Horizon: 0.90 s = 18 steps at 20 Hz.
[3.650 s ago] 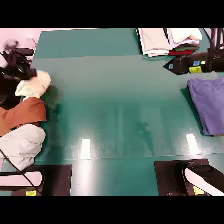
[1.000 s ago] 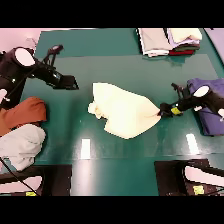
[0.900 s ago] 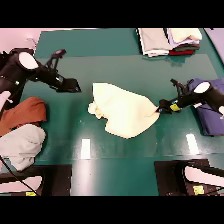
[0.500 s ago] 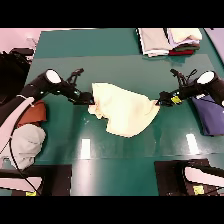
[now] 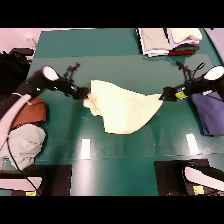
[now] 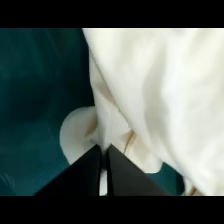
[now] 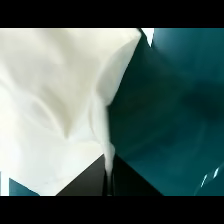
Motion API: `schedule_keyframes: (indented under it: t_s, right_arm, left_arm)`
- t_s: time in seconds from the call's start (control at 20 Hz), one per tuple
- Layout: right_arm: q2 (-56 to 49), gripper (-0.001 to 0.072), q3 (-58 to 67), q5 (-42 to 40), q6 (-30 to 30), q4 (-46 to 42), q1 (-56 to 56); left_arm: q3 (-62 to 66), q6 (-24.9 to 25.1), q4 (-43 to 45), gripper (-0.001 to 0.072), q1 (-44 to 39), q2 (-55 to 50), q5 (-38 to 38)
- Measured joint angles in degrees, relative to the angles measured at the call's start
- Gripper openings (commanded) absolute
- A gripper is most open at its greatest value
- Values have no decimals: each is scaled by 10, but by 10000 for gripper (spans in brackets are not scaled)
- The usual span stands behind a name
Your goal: Fold the shirts.
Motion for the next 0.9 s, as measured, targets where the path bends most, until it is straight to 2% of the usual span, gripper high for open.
schedule_keyframes:
  t_s: [0.3,0.5,0.9]
  right_arm:
    - [93,18,149,3,0,-35,-29]
    - [159,18,267,0,-2,-40,-52]
    - [231,17,459,-6,-6,-42,-138]
  left_arm:
    - [120,-13,99,22,78,156,4]
    - [198,-15,148,22,97,276,9]
    - [296,-16,171,22,104,426,26]
